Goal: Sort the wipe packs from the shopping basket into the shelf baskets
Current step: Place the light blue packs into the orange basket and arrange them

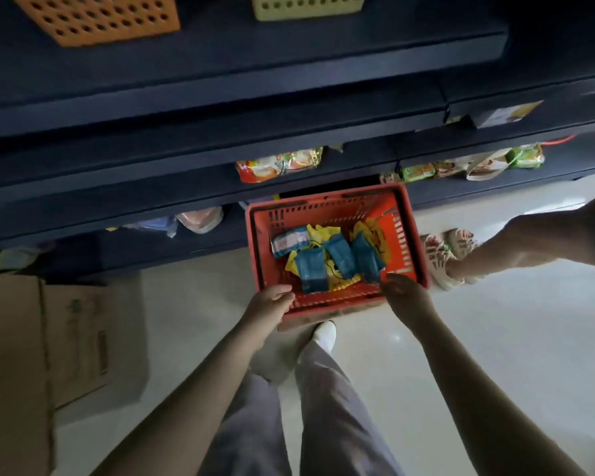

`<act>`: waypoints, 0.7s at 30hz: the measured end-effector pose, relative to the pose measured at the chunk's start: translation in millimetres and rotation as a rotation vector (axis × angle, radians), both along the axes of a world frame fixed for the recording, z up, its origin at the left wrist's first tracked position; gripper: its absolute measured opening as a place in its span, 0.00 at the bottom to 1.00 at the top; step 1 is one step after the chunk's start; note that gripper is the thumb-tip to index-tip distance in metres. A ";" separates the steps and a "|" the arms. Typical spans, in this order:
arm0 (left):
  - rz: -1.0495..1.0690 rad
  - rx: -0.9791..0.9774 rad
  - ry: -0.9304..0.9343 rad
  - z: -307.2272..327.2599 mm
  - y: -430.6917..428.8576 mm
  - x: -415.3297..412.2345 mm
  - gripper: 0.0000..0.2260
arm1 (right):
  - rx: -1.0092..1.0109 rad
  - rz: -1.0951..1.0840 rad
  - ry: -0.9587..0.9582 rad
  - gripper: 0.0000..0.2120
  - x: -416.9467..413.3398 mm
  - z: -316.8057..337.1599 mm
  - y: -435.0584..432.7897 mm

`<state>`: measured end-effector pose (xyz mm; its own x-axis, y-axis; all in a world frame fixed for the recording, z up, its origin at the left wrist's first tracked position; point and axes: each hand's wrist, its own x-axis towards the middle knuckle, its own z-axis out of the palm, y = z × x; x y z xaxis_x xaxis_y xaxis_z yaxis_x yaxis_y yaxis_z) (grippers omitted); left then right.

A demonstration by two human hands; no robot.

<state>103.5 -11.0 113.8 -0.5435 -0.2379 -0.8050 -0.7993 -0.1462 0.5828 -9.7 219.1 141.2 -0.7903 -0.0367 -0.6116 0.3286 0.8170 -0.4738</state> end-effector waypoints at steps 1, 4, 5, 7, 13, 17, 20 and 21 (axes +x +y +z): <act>0.002 -0.002 -0.014 -18.7 5.7 -12.3 0.13 | 0.007 0.024 -0.010 0.13 -12.8 -19.2 2.5; 0.063 0.012 -0.061 -85.9 16.7 -45.0 0.11 | -0.002 0.075 -0.101 0.13 -50.3 -91.0 -2.7; 0.088 0.017 -0.078 -110.8 19.7 -54.4 0.10 | -0.002 0.076 -0.114 0.13 -61.6 -117.0 -9.3; 0.121 0.004 -0.106 -161.1 24.4 -70.1 0.08 | -0.019 0.145 -0.109 0.17 -80.0 -169.2 -24.6; 0.136 -0.116 -0.105 -270.0 36.2 -93.7 0.14 | 0.053 0.192 -0.123 0.27 -101.5 -284.8 -48.3; 0.220 -0.140 -0.145 -290.7 39.2 -91.6 0.20 | 0.064 0.185 -0.079 0.29 -105.5 -309.1 -50.1; 0.249 -0.084 -0.157 -295.3 34.1 -92.1 0.21 | 0.081 0.189 -0.073 0.31 -106.0 -312.5 -54.5; 0.240 -0.049 -0.156 -295.4 32.9 -91.5 0.21 | 0.080 0.181 -0.078 0.32 -105.6 -311.9 -56.3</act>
